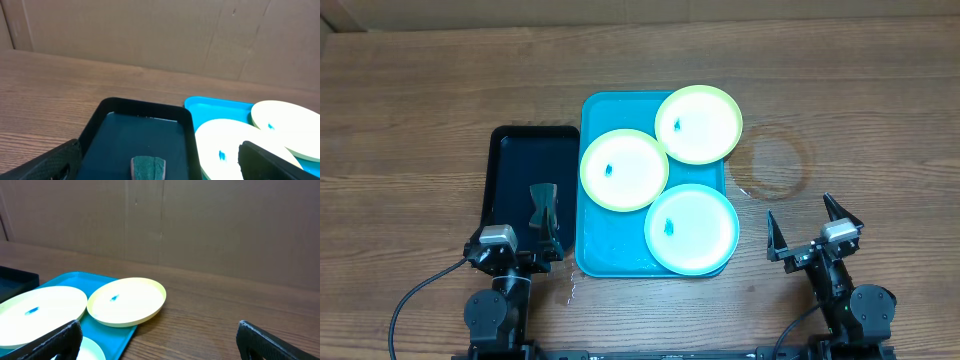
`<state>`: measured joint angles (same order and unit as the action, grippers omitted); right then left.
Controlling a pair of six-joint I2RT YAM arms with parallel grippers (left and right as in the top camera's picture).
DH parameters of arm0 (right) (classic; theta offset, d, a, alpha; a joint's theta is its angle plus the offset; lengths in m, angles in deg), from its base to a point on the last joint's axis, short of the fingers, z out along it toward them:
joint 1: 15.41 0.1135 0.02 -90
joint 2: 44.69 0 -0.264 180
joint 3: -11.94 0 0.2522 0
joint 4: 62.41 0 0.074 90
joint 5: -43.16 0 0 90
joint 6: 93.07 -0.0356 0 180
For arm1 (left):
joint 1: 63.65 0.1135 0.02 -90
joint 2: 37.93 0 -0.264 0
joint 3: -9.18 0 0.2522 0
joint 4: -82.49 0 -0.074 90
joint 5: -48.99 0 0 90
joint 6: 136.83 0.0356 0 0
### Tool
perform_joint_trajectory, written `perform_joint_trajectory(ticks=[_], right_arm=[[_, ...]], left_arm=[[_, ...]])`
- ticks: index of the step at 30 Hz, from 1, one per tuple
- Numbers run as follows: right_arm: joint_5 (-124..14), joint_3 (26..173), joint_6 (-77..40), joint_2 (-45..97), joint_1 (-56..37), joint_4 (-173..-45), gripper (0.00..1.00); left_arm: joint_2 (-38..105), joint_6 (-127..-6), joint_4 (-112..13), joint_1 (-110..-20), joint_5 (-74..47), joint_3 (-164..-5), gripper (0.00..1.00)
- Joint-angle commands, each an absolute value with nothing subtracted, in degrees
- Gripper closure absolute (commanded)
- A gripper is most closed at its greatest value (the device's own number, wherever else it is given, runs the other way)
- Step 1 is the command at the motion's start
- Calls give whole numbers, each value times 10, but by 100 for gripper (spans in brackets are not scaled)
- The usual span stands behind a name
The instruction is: Clean dirty plates on tray and stack at the side
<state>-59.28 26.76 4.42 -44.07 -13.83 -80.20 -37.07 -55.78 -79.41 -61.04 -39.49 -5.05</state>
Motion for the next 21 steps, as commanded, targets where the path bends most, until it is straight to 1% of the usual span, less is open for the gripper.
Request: perform_joint_trajectory(ticks=[1,11,14,21], right_arm=[[-589,261,43,-445,-139,-797,0],[-598,262,42,-445,-139,-796,0],[-598,267,9,-445,-140,-788,0],[-598,324,-57,-442,-140,-797,0]], left_arm=[[-376,-550,-794,-611,-386,-49,0],[-376,-552,-797,-611,-357,-57,0],[-376,-552,-791,-611,-349,-82,0],[-349,-552,-680,-611,-349,-227,0]])
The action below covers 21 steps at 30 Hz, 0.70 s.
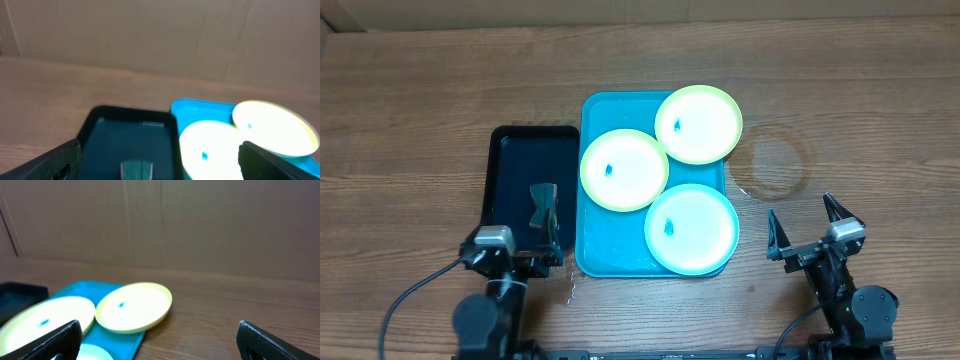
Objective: Clean dirty plates on tray and stack at the side
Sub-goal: 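Raise both arms, moving left gripper over black tray, right over teal tray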
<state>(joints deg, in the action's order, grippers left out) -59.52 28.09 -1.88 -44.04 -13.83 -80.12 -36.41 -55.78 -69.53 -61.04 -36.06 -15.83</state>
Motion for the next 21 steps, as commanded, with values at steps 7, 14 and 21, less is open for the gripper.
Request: perform_joint_trajectory(ticks=[7,14,21], right_arm=[[-602,454,-67,-375,-140,-889,0],[-635,633,-67,-233,-140,-997,0],[-697,820,-67,-71,-140,-1139,0]], left_arm=[[-234,-552,-582,-611,-283,-425,0],[-69,-549,-449,-611,-224,-633,0],[90,-498,-264,-611,-184,-850,0]])
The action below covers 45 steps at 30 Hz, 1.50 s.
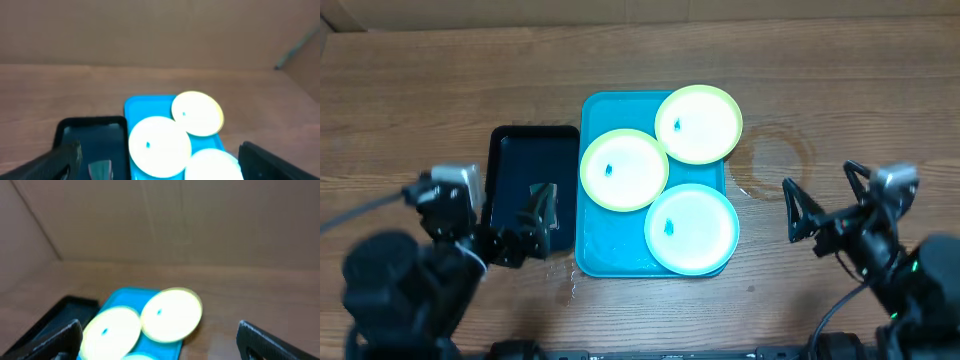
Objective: Clean dirty plates on tray and stack at the side
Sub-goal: 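Raise both arms, moving left gripper over black tray, right over teal tray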
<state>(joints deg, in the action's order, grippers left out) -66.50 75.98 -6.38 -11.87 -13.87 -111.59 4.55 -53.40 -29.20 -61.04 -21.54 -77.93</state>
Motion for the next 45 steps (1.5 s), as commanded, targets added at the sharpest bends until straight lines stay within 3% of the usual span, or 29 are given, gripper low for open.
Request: perform_joint_trajectory(ticks=[1,9,18,19,20,21,22,24,25,27,38,45], right_arm=[[-699,845,-67,-46,-140,-1165,0],[-782,1002,-68,152,-140,-1319,0],[-968,1014,-68,290,-140,-1336,0],[-987,1014,-68,300,-140,-1337,0],[-1004,1014,-68,310,-140,-1338,0],[-1018,1014,-68,318,-140,-1338,5],[-1026,1014,-68,325,-140,-1337,20],[-1026,1013,-68,336,-138,-1338,57],[-1026,1012,-68,340,-134,-1338,68],[-1024,1011,-68,346,-122,-1338,79],[-729,1010,-231,372,10,-1322,78],[-605,1010,-316,401,94,-1290,71]], left_arm=[[110,-492,-241,-611,-184,-877,0],[247,-490,-98,-611,-168,-1019,0],[334,-489,5,-611,-166,-1018,2],[342,-489,14,-611,-166,-1018,8],[350,-489,21,-611,-166,-1018,31],[358,-489,26,-611,-166,-1018,69],[366,-489,33,-611,-166,-1018,96],[381,-489,47,-611,-166,-1018,95],[388,-489,52,-611,-166,-1018,96],[401,-482,61,-611,-168,-1018,96],[414,-480,53,-611,-179,-957,96],[414,-481,42,-611,-191,-930,96]])
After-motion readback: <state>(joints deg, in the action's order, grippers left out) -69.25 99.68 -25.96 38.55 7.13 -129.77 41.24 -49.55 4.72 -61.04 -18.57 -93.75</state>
